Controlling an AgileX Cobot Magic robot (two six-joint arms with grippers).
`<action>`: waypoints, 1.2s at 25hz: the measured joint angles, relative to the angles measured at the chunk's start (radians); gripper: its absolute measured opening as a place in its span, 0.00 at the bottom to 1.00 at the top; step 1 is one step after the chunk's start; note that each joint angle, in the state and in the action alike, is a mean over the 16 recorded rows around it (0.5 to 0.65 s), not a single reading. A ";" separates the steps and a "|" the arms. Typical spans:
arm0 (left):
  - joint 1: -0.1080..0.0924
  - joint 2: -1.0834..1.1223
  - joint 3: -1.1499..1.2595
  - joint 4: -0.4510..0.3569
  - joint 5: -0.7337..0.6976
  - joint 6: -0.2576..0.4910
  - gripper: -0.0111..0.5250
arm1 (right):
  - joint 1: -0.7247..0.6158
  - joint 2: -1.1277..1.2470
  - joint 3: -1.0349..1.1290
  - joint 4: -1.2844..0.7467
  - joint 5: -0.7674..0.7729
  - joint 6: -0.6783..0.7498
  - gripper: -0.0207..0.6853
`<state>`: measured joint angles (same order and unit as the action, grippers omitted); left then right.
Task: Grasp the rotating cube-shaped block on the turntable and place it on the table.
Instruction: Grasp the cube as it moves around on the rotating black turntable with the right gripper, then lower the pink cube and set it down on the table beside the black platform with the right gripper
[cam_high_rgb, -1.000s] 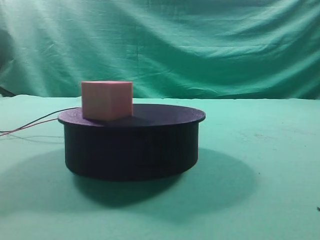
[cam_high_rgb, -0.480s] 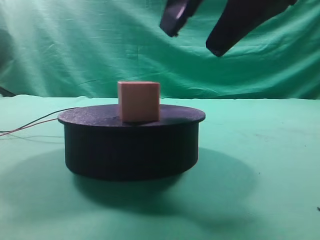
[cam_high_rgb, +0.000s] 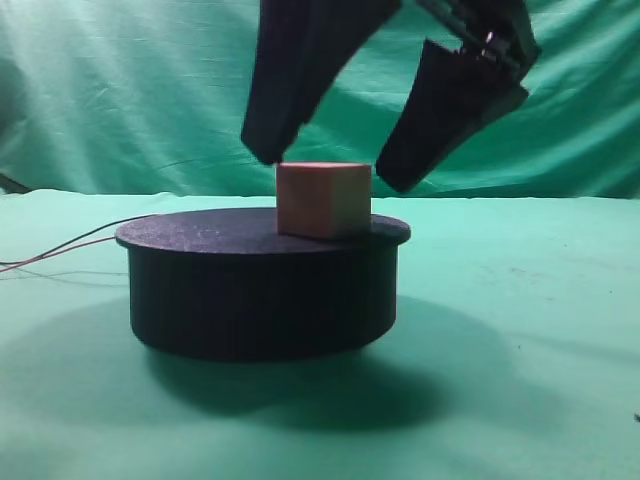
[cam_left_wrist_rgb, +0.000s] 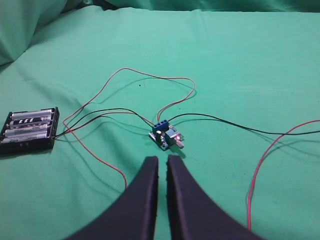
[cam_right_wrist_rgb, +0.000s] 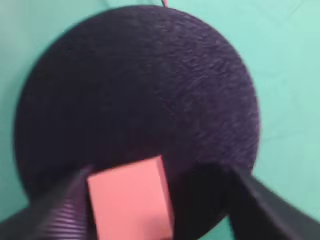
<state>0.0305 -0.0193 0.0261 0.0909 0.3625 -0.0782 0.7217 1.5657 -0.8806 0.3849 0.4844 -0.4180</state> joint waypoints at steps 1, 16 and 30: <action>0.000 0.000 0.000 0.000 0.000 0.000 0.02 | -0.008 -0.010 -0.004 -0.024 0.010 0.024 0.47; 0.000 0.000 0.000 0.000 0.000 0.000 0.02 | -0.182 -0.127 0.135 -0.227 0.015 0.353 0.36; 0.000 0.000 0.000 0.000 0.000 0.000 0.02 | -0.195 -0.078 0.135 -0.181 0.058 0.366 0.55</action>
<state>0.0305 -0.0193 0.0261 0.0909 0.3625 -0.0782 0.5264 1.4875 -0.7460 0.2038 0.5424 -0.0520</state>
